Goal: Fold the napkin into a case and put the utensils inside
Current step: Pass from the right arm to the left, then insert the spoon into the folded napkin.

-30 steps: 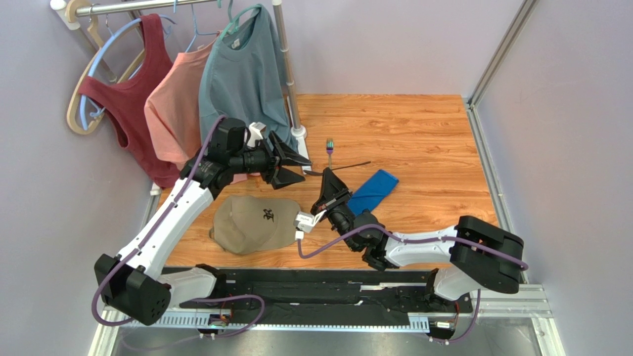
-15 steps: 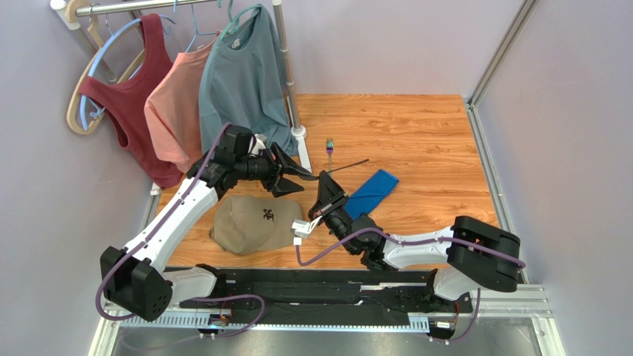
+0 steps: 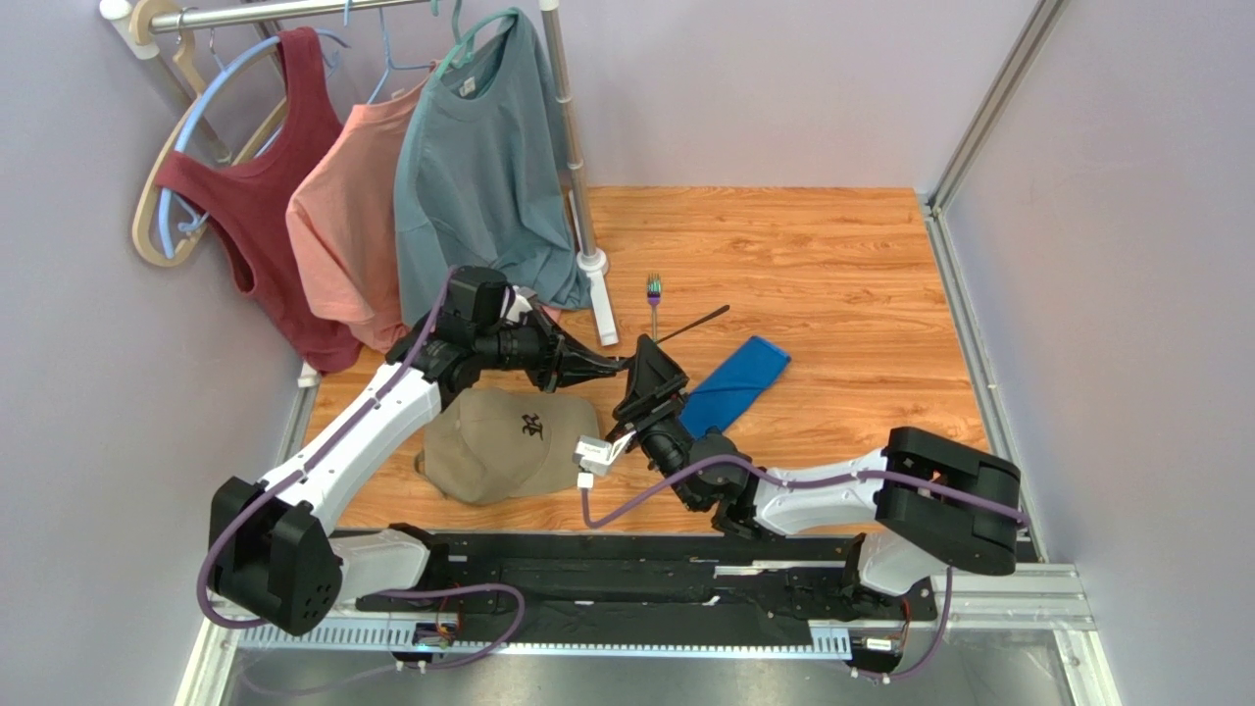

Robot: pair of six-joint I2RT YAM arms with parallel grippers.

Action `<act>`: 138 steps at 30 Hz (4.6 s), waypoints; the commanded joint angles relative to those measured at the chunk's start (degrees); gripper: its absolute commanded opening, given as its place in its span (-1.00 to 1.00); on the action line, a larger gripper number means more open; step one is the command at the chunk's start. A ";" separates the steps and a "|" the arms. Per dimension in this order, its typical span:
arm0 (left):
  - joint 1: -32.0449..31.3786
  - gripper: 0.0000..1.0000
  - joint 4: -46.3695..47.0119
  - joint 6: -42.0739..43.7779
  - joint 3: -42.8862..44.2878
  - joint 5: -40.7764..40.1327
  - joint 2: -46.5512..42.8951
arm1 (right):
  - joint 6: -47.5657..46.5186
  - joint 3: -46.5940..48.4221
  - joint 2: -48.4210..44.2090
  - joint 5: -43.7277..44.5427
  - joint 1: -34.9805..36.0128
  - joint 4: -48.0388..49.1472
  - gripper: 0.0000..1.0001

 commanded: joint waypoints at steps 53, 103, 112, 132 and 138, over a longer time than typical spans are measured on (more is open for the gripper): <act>-27.78 -1.00 14.17 3.03 -14.44 -43.66 5.94 | 110.57 35.46 11.37 -37.21 -57.12 -93.62 -1.00; -30.85 -1.00 32.98 3.12 -10.41 -51.13 22.72 | 112.42 31.50 15.67 -35.80 -59.67 -89.32 -1.00; -30.94 -1.00 33.16 5.58 -5.05 -52.10 27.46 | 112.16 31.59 16.64 -36.50 -59.67 -89.05 -1.00; -27.17 -1.00 35.35 6.19 -0.12 -49.99 34.51 | 111.63 31.85 17.08 -36.85 -59.58 -88.61 -1.00; -24.01 -1.00 32.11 11.11 1.02 -43.93 35.64 | 111.37 32.20 17.17 -37.20 -59.67 -88.61 -1.00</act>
